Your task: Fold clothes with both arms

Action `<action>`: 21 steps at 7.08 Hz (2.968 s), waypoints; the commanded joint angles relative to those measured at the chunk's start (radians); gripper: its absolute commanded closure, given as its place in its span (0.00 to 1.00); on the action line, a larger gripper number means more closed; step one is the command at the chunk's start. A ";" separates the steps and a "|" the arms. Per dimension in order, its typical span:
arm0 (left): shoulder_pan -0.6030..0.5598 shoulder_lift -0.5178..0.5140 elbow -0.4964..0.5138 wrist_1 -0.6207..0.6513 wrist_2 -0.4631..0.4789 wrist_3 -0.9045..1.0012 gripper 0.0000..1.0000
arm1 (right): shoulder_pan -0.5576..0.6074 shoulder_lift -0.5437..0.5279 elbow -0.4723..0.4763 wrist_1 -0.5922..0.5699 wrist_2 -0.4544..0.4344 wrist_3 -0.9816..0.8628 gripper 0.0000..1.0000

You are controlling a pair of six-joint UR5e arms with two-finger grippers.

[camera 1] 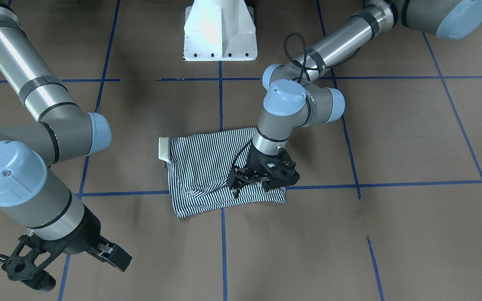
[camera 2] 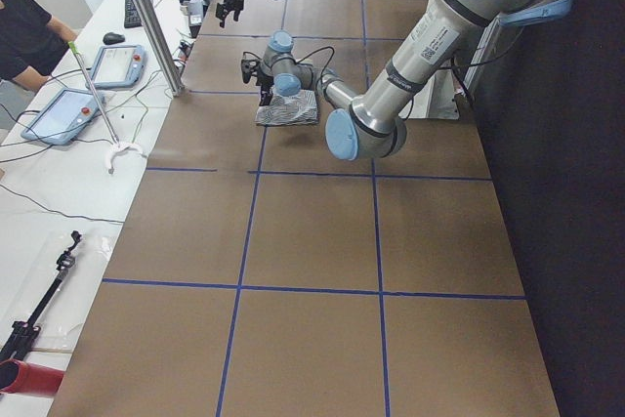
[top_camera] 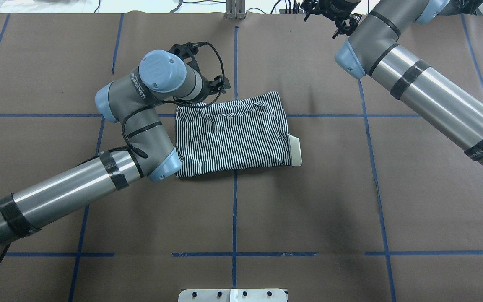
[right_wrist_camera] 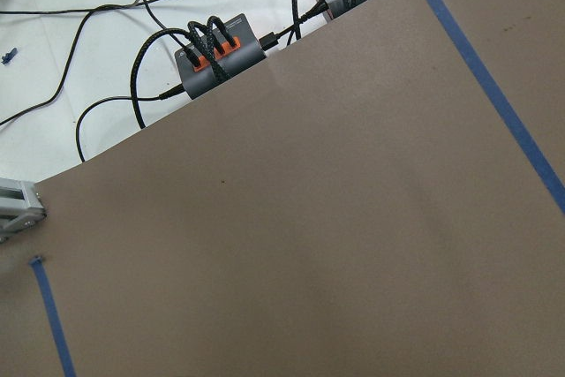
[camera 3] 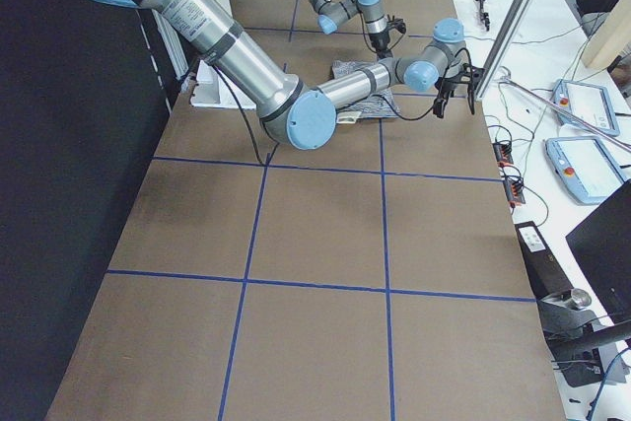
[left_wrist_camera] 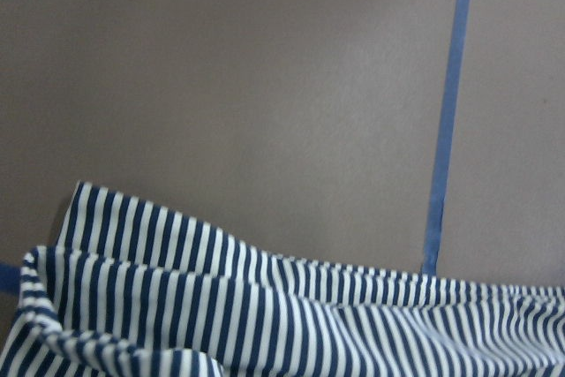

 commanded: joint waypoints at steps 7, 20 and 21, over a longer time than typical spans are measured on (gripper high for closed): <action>-0.533 0.236 -0.065 0.002 -0.428 0.701 0.01 | 0.281 -0.316 0.223 -0.198 0.160 -0.706 0.00; -0.885 0.785 -0.461 0.624 -0.514 1.724 0.00 | 0.671 -0.857 0.539 -0.649 0.284 -1.764 0.00; -0.889 0.788 -0.490 0.661 -0.515 1.724 0.00 | 0.671 -0.855 0.541 -0.649 0.282 -1.762 0.00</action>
